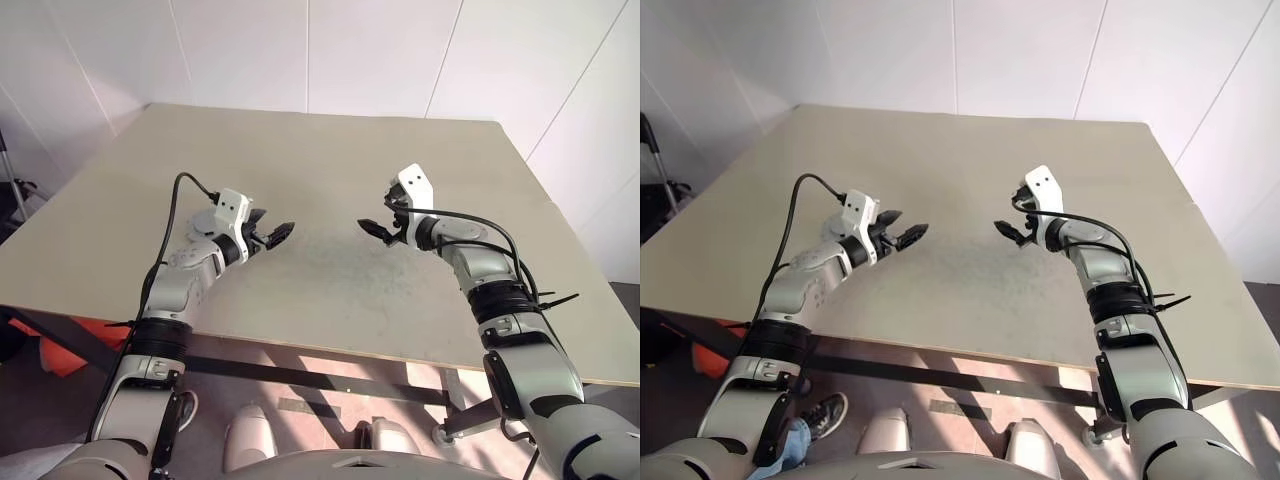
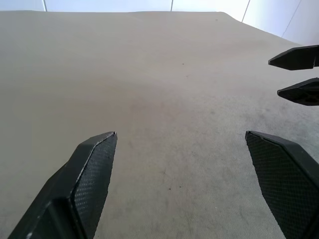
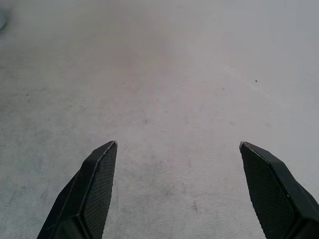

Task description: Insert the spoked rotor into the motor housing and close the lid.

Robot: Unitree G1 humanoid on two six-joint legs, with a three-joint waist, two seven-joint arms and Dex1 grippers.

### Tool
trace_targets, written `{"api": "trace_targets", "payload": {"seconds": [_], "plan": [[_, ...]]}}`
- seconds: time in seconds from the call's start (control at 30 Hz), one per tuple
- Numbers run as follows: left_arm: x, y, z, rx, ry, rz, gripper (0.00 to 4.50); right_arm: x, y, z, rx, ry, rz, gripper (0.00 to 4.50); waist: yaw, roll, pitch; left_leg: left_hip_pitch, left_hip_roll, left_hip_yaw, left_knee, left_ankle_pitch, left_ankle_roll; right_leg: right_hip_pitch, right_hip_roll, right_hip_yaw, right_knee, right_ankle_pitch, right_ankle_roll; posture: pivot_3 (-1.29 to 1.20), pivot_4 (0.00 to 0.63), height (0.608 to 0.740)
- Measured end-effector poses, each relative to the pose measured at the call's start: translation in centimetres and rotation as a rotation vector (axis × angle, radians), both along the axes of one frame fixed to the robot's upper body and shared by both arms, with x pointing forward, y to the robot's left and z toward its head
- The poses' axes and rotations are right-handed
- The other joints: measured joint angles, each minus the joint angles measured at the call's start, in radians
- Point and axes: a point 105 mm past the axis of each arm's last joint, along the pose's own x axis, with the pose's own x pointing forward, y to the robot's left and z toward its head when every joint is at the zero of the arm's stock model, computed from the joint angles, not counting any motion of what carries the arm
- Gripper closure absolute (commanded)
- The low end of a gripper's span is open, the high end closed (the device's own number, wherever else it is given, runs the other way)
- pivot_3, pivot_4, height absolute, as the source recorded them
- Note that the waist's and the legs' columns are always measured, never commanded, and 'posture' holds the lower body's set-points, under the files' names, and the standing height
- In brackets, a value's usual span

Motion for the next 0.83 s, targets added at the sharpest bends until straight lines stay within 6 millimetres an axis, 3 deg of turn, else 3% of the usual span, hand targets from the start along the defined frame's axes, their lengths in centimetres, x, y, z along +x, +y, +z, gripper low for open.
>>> {"api": "trace_targets", "payload": {"seconds": [0.83], "plan": [[0.2, 0.8, 0.0, 0.022, -0.006, 0.025, 0.18, 0.7, 1.4, 0.0, 0.01, -0.021, 0.013, 0.07, -0.001, 0.0, 0.0, -0.002, 0.0, 0.0, -0.001, -0.001, 0.001, -0.001, 0.0, 0.0, -0.002, 0.0, 0.0, 0.0, 0.0, 0.74]]}}
